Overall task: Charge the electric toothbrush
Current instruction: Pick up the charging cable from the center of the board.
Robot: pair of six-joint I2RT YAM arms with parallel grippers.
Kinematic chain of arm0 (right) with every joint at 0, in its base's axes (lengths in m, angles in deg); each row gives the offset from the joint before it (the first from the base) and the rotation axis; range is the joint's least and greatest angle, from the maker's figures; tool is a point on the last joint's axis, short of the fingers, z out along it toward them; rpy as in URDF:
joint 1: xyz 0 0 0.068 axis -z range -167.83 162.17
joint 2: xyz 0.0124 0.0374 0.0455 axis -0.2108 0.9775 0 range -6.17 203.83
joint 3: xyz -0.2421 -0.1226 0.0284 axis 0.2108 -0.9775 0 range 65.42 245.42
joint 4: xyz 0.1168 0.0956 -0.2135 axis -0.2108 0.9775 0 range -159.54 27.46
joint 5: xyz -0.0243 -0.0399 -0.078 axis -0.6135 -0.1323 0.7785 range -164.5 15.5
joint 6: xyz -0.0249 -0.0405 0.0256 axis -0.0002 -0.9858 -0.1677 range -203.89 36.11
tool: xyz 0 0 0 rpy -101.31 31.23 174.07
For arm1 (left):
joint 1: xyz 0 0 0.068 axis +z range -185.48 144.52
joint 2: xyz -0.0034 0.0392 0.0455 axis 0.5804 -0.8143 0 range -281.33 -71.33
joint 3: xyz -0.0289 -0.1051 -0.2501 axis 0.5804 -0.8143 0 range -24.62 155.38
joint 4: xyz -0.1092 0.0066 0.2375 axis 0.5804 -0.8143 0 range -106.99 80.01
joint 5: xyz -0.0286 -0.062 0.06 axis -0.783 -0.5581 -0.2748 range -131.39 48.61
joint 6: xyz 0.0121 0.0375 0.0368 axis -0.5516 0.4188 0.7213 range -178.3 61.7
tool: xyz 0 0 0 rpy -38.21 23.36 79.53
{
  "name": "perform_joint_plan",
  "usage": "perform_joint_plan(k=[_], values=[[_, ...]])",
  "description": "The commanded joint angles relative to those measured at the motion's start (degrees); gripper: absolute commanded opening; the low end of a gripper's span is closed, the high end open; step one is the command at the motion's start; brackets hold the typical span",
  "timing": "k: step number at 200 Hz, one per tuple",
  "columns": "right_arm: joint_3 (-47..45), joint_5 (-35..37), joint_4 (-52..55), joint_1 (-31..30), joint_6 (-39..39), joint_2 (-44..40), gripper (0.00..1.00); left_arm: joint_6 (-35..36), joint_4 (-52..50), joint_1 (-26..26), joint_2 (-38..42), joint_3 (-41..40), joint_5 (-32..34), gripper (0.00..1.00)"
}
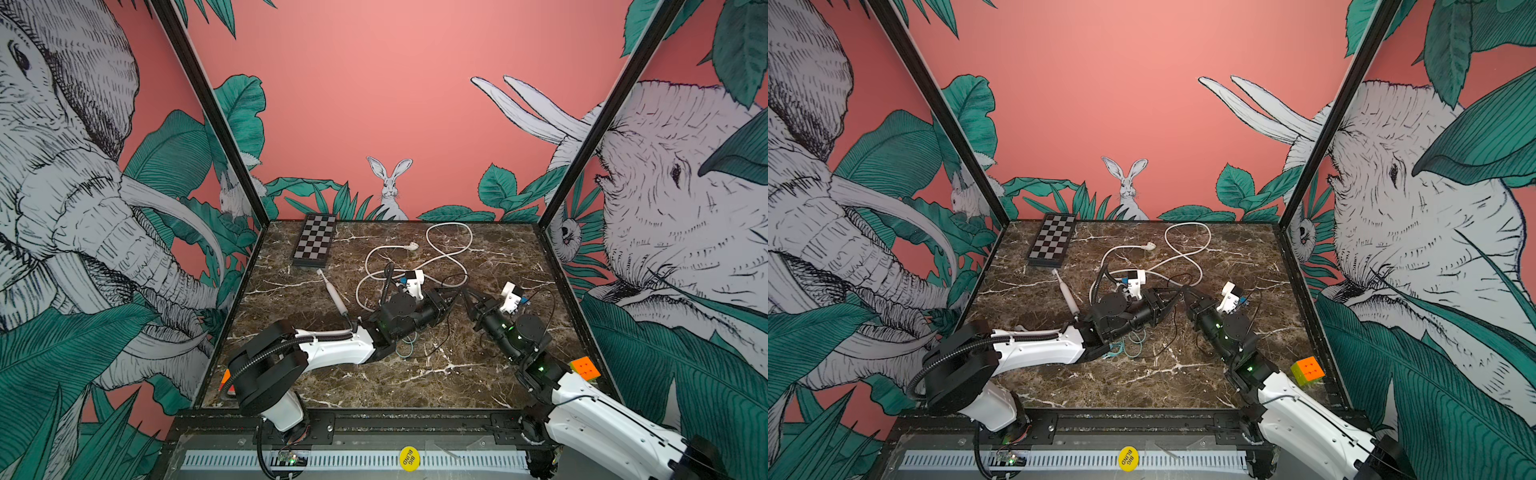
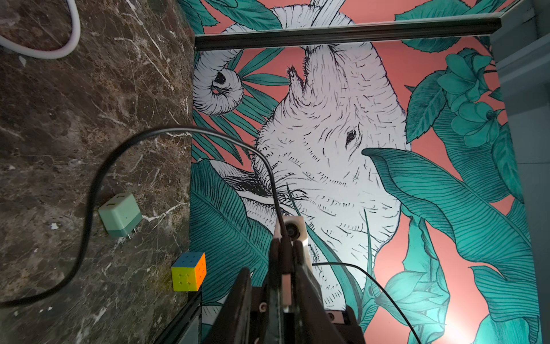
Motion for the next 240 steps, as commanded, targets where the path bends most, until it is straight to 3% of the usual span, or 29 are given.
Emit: perform_joint_plan(k=[1,96,120,147,168,180,202,220,240], values=[[0.0,0.1,-4.6,-0.7,0.4,0.1,0.0,-1.1,3.7,-0.6,-0.7,1.4,0.7,0.24],[0.4,-0.5,-2.2,-0.9,0.3,-0.9,0.0,0.3,2.3,-0.9,-1.0,2.9,1.2,0.1],[0.4,-0.6,-2.3,-1.0,0.0,-0.8,0.0,0.8,1.4,-0.9,-1.0,3.4,1.0,0.0],[0.4,-0.8,-1.5,-1.0,-0.5,-1.5,0.0,0.3,1.3,-0.8,-0.8,2.7,1.4,0.0],[0.4,-0.3,2.0,-1.0,-1.7,-4.0,0.38,0.3,1.1,-0.7,0.3,1.0,2.2,0.0],[0.9,0.2,5.8,-1.0,-2.9,-6.1,0.52,0.3,-0.3,-0.2,1.7,-0.3,2.2,0.0],[2.1,0.2,14.5,-0.9,-5.8,-11.0,0.62,0.3,-2.5,2.4,5.2,-3.6,0.7,0.0],[4.5,-1.4,23.0,-0.1,-9.1,-13.9,0.63,0.3,-7.9,6.1,8.2,-4.2,-5.6,0.0],[9.2,-12.1,29.6,4.2,-13.1,-11.6,0.65,-0.3,-7.2,10.2,10.3,-6.3,-12.8,0.0]])
